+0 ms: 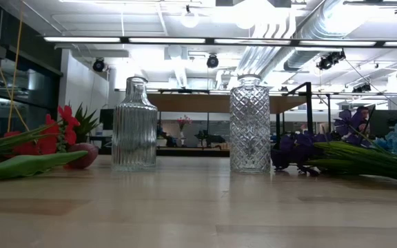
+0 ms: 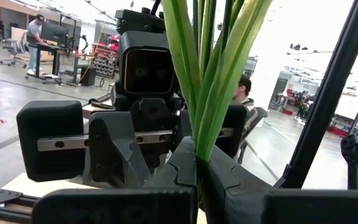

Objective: Pick and place flowers into a vace then onto a shelf
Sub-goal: Put the left orange flowers into the right transparent vase

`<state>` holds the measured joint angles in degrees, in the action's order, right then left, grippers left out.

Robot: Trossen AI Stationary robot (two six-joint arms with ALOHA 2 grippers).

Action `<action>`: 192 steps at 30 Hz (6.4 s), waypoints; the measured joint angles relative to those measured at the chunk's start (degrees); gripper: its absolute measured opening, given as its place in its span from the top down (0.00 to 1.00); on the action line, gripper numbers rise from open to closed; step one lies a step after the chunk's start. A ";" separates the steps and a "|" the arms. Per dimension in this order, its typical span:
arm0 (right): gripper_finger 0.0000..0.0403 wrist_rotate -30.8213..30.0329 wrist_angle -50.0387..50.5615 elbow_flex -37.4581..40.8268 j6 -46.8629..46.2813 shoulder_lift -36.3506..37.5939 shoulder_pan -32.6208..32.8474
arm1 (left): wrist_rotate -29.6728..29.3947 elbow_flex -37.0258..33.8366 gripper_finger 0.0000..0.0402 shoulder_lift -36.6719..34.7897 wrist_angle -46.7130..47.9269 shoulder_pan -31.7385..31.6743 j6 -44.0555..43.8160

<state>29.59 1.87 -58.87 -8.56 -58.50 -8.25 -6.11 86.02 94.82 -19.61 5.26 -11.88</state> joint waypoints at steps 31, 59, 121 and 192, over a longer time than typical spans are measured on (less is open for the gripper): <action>0.92 0.71 -0.62 0.04 -1.96 -0.10 0.02 | 0.66 0.09 0.91 2.45 -2.06 -0.02 -1.51; 0.97 0.75 0.90 0.00 -1.55 0.11 -0.02 | -1.49 0.00 0.91 1.19 0.08 0.04 -0.98; 0.99 -0.53 2.77 -0.02 -0.81 10.66 -18.48 | 5.42 0.04 0.56 -4.14 16.25 1.32 -9.43; 0.99 22.53 -18.72 0.04 -5.18 6.73 -16.70 | -17.49 -0.09 0.59 -11.79 65.18 1.14 -24.82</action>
<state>52.12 -16.85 -58.83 -13.74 -51.77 -24.95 -23.60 85.93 83.02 45.57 6.39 -36.70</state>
